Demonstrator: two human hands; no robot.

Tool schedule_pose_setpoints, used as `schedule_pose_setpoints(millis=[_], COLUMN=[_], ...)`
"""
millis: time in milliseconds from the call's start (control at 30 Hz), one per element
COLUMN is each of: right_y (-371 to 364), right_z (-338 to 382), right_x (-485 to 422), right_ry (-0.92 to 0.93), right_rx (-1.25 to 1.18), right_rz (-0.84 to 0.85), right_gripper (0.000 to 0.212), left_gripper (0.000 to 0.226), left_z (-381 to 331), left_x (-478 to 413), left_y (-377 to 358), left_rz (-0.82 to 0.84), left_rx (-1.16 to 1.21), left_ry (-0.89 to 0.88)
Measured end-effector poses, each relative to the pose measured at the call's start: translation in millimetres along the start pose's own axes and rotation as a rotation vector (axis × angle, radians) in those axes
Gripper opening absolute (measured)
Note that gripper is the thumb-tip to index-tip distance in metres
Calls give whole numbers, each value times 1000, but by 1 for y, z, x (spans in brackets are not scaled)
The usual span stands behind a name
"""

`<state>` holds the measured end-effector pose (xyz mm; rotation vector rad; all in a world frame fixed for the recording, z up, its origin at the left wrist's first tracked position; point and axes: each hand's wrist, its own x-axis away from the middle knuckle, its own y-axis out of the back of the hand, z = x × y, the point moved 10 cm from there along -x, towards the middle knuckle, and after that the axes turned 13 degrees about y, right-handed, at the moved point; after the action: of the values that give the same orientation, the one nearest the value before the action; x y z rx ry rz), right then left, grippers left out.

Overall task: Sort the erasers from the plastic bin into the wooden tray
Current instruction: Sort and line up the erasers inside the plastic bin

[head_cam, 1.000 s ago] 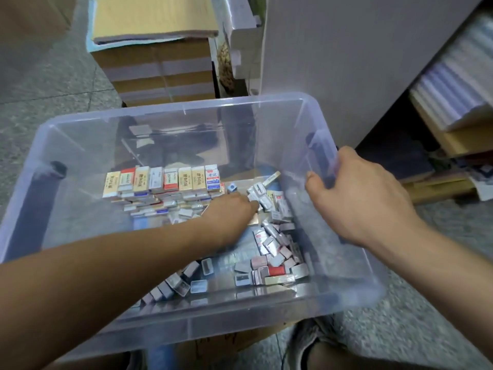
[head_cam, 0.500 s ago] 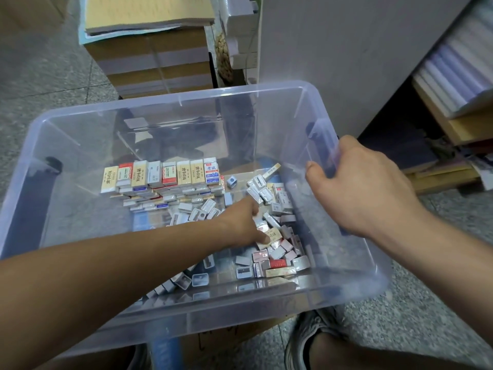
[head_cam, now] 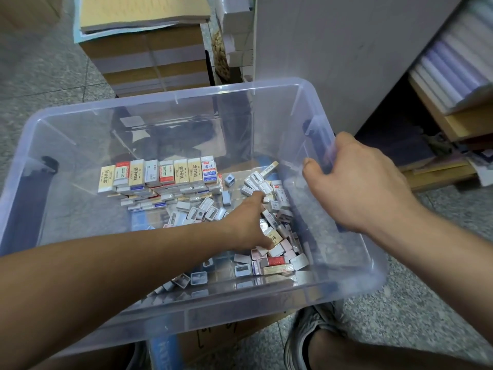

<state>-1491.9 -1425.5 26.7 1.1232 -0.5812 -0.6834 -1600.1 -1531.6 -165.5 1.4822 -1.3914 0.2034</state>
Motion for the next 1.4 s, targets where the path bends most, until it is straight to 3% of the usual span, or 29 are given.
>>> schedule_pose_setpoints(millis=[100,467,667,800,933,1100,1400], right_y=[0,-1,-1,-1,0,0,1], right_z=[0,2,2,2,3,3,3], right_x=[0,-1,-1,-1,-1,0,0], right_ry=[1,12,13,13,11,10,-3], right_rx=[-6,-26,-37,-34,-35,-44,-61], right_rz=[6,11,9,8,7,7,13], right_gripper=[38,37,38,38,38,37,37], left_gripper=[118,88,103,84,72,84,69], left_z=[-7,-11,-17,-16,-16,-18,-17], left_x=[-2,-4,1,1,0,5,7], left_y=[2,1,-1,-4,-2,-1,0], left_rz=[34,27,78,72,60,90,125], left_rx=[-49,-122,-151,-257,-224,-127,-112], left_ry=[-34,-75,-131,-149,-169,-207,-198])
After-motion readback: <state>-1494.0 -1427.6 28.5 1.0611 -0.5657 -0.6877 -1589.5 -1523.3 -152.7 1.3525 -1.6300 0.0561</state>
